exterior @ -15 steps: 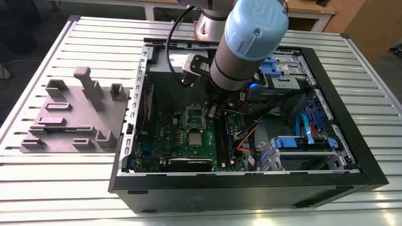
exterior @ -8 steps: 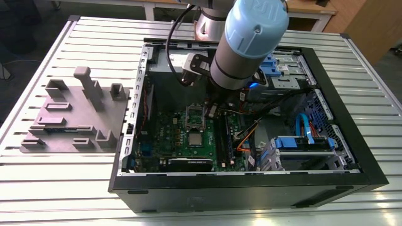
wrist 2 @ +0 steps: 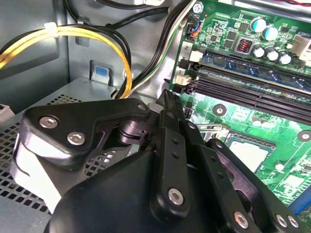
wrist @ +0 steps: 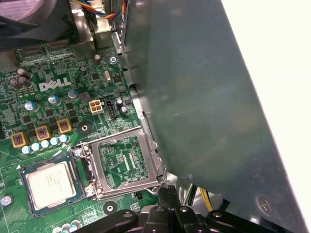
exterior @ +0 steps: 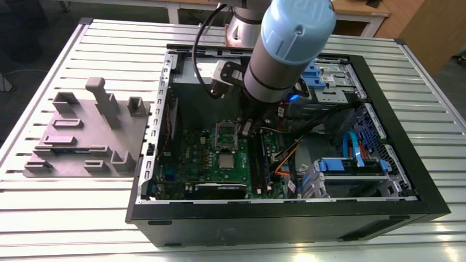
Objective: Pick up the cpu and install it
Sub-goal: 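Close the cpu cover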
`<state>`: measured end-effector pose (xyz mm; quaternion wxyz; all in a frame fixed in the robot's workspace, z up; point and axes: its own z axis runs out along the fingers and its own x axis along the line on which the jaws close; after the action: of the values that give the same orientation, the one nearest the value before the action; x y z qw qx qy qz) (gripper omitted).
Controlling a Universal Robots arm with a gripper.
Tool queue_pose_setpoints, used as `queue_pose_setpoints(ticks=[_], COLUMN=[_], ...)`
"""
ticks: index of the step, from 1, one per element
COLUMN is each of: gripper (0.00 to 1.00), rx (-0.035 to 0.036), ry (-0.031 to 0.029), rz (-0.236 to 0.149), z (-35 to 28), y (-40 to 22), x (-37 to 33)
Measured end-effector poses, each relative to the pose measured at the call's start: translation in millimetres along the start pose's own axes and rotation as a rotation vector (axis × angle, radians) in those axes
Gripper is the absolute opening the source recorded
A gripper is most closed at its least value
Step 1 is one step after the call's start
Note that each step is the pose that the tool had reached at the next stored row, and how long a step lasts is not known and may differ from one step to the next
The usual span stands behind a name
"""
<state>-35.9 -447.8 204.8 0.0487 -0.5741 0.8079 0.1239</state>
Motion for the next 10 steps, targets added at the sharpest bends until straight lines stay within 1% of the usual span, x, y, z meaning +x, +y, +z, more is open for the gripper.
queue_pose_setpoints(ticks=[3,6,10], gripper=[0.11,0.11,0.11], rx=[0.0013,0.0041,0.0072], ry=[0.0037,0.0115,0.0203], rz=[0.0,0.001,0.001], z=[-1.1,-1.5,-2.9], y=[0.3,0.4,0.9], x=[-0.1,-0.2,-0.4])
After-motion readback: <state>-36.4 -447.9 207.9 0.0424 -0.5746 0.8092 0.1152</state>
